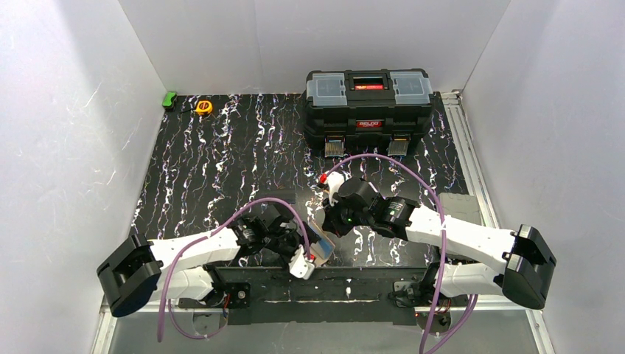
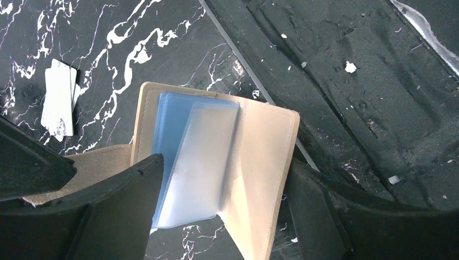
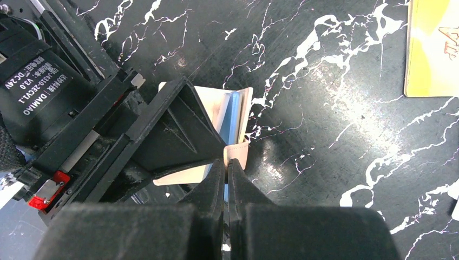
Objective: Put the credit cards into the card holder
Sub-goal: Open the card holder at the center of the board.
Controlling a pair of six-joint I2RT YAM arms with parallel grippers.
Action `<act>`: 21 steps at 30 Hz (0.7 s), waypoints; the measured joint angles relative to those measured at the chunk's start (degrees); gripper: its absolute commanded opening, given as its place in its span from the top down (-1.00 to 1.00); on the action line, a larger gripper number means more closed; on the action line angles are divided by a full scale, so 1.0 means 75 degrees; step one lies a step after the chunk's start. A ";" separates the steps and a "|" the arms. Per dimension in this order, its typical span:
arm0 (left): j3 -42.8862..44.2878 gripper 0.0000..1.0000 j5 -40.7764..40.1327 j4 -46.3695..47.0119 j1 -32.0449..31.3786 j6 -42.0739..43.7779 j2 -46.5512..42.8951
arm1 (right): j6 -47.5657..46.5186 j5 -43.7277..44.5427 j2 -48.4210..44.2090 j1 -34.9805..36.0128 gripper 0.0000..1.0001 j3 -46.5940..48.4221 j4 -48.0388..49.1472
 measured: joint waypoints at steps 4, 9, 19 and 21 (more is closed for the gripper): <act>0.0000 -0.55 -0.0020 0.0012 -0.0041 0.0058 0.0050 | 0.0012 -0.0003 0.0003 0.0000 0.97 0.0000 0.0009; -0.0032 -0.51 -0.0061 0.0023 -0.0047 0.0111 0.0035 | 0.0015 0.0038 0.0000 0.0000 0.97 0.0000 0.0009; -0.0356 -0.17 -0.0321 -0.0096 -0.0052 0.0131 -0.0169 | 0.0035 0.0420 0.0061 -0.0256 0.97 -0.0029 0.0009; -0.0373 0.00 -0.0382 -0.0134 -0.0052 0.0131 -0.0184 | 0.0070 0.0498 0.0134 -0.0326 0.97 -0.0061 0.0020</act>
